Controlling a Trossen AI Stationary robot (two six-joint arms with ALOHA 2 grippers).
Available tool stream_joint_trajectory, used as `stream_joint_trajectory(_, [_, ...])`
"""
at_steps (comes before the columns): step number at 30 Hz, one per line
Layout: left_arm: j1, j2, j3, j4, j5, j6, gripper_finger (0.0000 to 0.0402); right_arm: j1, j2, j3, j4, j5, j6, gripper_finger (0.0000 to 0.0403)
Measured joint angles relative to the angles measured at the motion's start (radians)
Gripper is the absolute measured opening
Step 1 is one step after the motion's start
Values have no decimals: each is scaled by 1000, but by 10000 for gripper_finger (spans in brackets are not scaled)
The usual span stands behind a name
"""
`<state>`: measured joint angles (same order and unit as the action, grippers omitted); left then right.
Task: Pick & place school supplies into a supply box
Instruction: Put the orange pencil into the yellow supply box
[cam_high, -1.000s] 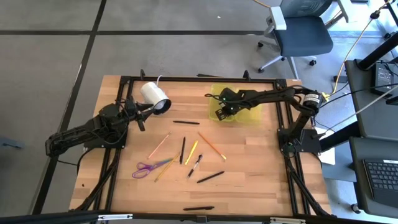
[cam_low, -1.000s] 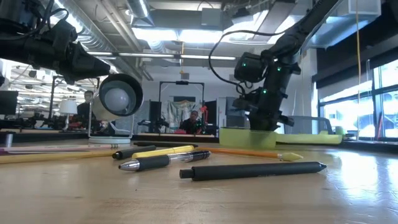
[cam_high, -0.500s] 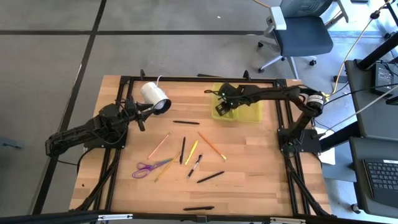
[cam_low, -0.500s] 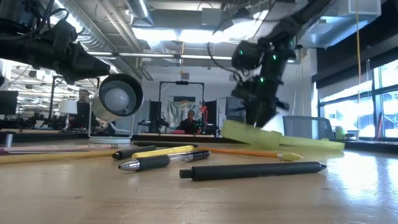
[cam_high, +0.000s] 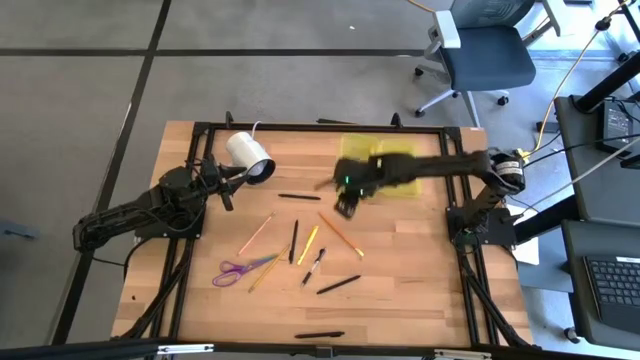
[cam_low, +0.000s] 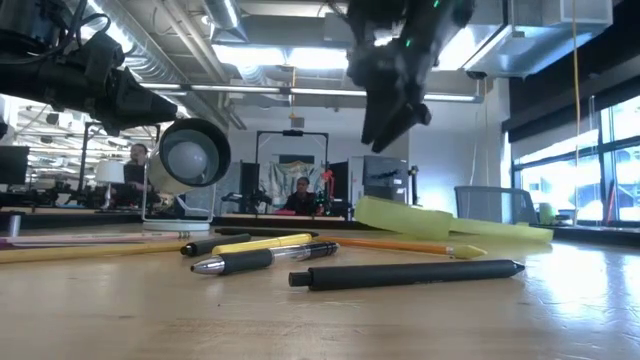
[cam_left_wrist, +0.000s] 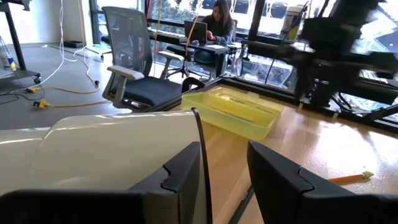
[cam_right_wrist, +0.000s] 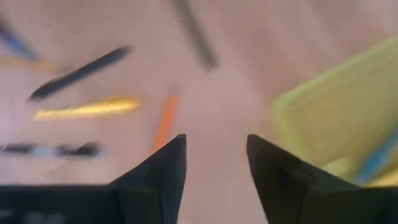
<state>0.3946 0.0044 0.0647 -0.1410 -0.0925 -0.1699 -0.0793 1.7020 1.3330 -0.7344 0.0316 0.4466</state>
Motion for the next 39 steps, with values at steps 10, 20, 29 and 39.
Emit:
stream_joint_trajectory(10, [0, 0, 0, 0, 0, 0, 127, 271, 1, -110, 35, 129, 222, 171])
stream_joint_trajectory(20, [0, 0, 0, 0, 0, 0, 127, 338, 1, -262, 207, 85, 315, 171])
stream_joint_trajectory(29, [0, 0, 0, 0, 0, 0, 127, 404, 30, -279, 234, 81, 353, 171])
stream_joint_trajectory(39, [0, 0, 0, 0, 0, 0, 127, 411, 107, -279, 218, 107, 444, 171])
